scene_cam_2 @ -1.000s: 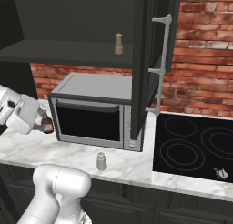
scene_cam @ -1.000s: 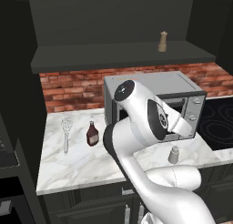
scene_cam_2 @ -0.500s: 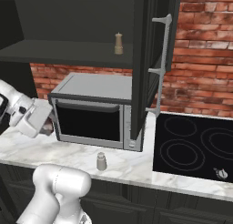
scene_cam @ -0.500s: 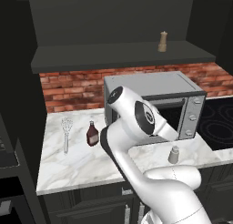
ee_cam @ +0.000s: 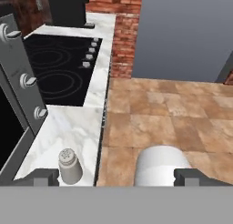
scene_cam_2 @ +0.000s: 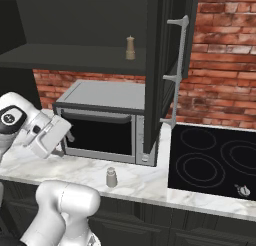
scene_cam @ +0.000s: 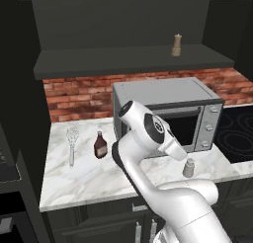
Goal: There are various items on the counter. Only move the condiments/shakers into the cabinet.
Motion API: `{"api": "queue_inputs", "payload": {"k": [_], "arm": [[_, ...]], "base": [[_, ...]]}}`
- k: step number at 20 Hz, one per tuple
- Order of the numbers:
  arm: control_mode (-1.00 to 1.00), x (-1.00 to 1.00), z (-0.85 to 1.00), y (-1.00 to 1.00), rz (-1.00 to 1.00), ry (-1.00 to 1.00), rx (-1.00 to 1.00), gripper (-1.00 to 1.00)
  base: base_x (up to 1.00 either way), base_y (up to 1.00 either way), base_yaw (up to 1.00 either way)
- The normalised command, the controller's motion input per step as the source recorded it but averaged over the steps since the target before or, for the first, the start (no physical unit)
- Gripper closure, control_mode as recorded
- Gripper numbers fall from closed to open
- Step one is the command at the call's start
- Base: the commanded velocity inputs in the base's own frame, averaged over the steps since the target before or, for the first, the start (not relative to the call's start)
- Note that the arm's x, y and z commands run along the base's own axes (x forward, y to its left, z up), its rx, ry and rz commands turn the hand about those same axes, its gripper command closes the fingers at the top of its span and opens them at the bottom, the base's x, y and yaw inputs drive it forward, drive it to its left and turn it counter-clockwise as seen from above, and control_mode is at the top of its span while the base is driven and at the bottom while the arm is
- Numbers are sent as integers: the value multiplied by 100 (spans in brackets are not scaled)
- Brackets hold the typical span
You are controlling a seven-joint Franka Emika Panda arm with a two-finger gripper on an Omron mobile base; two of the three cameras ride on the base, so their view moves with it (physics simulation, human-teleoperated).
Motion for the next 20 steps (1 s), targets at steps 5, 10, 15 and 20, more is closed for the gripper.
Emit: {"api": "queue_inputs", "payload": {"k": [5,10,15,20], "arm": [[-100,24,-42,-20,-6,-1,-7,-100],[-100,20,-40,-14,-4,0,-8,-100],[-100,26,-28,-4,-5,0,-7,-100],[-100,27,-25,-2,-8,0,-5,-100]], "base": [[0,0,0],[0,0,0],[0,0,0],[0,0,0]]}}
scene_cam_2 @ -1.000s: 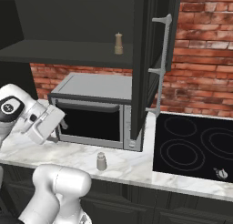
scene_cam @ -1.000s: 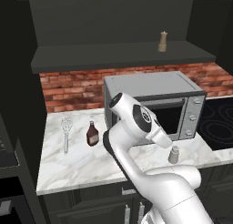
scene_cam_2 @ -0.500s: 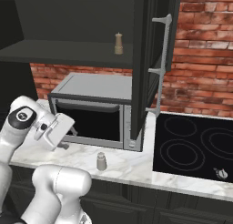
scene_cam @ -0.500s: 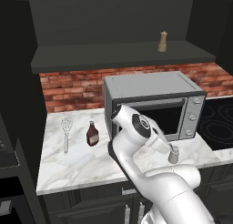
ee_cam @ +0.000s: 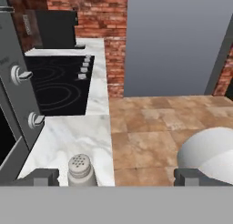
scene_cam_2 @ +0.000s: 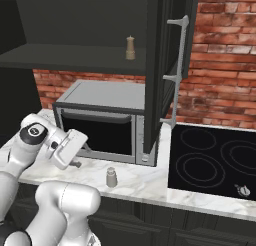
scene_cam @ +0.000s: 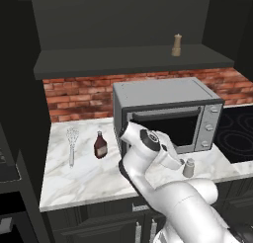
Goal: There are various items on the counter. Only move the condiments/shakers into the cabinet.
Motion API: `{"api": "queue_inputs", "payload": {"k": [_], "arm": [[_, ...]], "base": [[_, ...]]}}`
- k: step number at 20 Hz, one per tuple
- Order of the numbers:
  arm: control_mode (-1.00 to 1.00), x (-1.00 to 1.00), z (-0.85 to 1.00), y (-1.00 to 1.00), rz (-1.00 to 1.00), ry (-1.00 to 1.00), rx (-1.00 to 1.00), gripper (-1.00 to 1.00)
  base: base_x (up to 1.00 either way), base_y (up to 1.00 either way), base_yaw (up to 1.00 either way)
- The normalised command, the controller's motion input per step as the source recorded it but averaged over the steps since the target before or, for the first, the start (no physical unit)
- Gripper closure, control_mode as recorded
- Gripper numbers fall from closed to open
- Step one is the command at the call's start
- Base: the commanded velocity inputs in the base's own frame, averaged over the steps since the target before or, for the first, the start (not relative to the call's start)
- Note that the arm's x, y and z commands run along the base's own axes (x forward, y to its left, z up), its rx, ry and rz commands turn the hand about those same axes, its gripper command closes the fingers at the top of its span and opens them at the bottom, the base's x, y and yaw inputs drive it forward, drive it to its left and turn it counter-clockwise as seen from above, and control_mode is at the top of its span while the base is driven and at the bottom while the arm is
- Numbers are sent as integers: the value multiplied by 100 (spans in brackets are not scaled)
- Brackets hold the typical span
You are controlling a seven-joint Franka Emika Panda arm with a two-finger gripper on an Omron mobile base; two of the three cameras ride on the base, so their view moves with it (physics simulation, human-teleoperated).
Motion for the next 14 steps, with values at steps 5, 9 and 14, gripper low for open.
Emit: {"api": "queue_inputs", "payload": {"k": [5,9,14], "arm": [[-100,18,-24,-4,-9,0,-5,-100],[-100,17,-21,-13,-8,0,-4,-100],[-100,18,-15,-22,-6,0,-3,-100]], "base": [[0,0,0],[0,0,0],[0,0,0]]}}
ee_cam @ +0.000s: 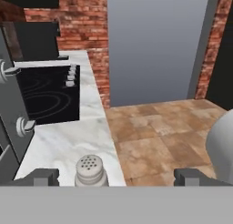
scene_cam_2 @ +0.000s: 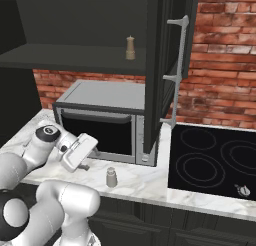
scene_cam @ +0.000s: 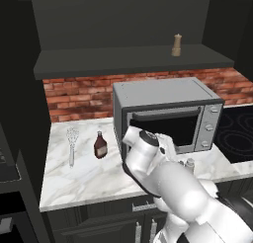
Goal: There are various items on the counter. Only move the condiments/shakers into the cabinet.
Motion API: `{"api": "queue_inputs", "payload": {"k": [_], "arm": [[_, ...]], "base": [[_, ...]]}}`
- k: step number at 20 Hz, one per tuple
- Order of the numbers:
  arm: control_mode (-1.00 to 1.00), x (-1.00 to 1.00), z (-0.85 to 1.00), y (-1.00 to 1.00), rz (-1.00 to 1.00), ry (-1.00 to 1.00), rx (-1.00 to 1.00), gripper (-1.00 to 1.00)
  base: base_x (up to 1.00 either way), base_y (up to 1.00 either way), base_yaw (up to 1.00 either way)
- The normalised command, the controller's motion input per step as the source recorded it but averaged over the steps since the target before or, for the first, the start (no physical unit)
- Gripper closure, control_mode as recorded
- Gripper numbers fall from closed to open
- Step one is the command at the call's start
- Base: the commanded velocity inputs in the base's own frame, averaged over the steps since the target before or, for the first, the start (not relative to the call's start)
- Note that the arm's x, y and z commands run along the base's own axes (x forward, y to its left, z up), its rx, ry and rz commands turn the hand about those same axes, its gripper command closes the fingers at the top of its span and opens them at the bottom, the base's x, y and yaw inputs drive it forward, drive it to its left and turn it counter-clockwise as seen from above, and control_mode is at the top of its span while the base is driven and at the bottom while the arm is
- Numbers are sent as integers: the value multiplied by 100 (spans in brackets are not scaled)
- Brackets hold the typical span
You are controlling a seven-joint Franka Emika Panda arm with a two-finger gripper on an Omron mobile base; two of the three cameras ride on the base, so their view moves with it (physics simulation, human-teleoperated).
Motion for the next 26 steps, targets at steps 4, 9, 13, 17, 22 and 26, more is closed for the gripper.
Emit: {"api": "queue_inputs", "payload": {"k": [4,9,13,17,22,26], "arm": [[-100,16,-19,-16,-3,0,-4,-100],[-100,7,-21,-14,-1,0,-2,-100],[-100,8,-26,-17,-1,0,-2,-100],[-100,13,-27,-18,-1,0,-2,-100],[-100,9,-28,-13,0,4,-2,-100],[-100,9,-26,-11,0,9,-2,-100]], "base": [[0,0,0],[0,0,0],[0,0,0],[0,0,0],[0,0,0],[0,0,0]]}}
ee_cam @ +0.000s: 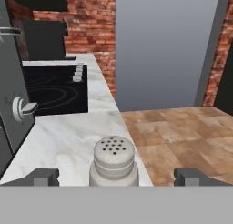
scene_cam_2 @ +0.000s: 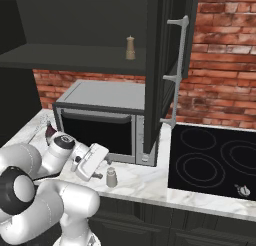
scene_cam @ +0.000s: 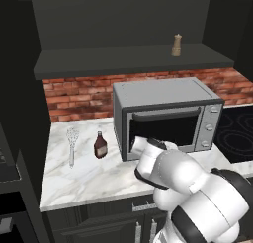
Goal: There are various items on the counter. Only move the condiments/shakers into the cabinet.
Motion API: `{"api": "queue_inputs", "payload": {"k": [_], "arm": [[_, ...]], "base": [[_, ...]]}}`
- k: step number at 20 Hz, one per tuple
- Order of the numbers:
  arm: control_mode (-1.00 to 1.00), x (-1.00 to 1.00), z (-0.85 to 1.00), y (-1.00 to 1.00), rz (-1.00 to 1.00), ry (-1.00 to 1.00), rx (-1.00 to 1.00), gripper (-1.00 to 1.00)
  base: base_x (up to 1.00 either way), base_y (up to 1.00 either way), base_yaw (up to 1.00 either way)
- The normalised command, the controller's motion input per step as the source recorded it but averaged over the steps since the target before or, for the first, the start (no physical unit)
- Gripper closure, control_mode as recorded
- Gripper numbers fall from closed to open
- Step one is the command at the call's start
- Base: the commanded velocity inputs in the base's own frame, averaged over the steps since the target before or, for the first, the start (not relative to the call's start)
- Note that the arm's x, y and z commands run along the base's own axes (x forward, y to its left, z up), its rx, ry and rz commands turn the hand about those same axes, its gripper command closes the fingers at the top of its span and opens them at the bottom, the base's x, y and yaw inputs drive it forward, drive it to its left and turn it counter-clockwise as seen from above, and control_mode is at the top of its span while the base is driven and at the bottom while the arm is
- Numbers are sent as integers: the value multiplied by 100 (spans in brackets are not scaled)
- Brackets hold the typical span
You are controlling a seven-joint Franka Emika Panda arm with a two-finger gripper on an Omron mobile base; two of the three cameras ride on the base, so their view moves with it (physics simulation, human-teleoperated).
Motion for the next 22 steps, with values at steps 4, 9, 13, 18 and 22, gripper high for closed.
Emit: {"api": "queue_inputs", "payload": {"k": [4,9,13,18,22], "arm": [[-100,5,-19,-9,-2,10,-2,-100],[-100,0,-13,-11,-4,14,-5,-100],[-100,0,-12,-13,-5,13,-5,-100],[-100,0,-11,-15,-3,14,-3,-100],[-100,-2,-9,-15,-2,8,-3,100]], "base": [[0,0,0],[0,0,0],[0,0,0],[0,0,0],[0,0,0]]}}
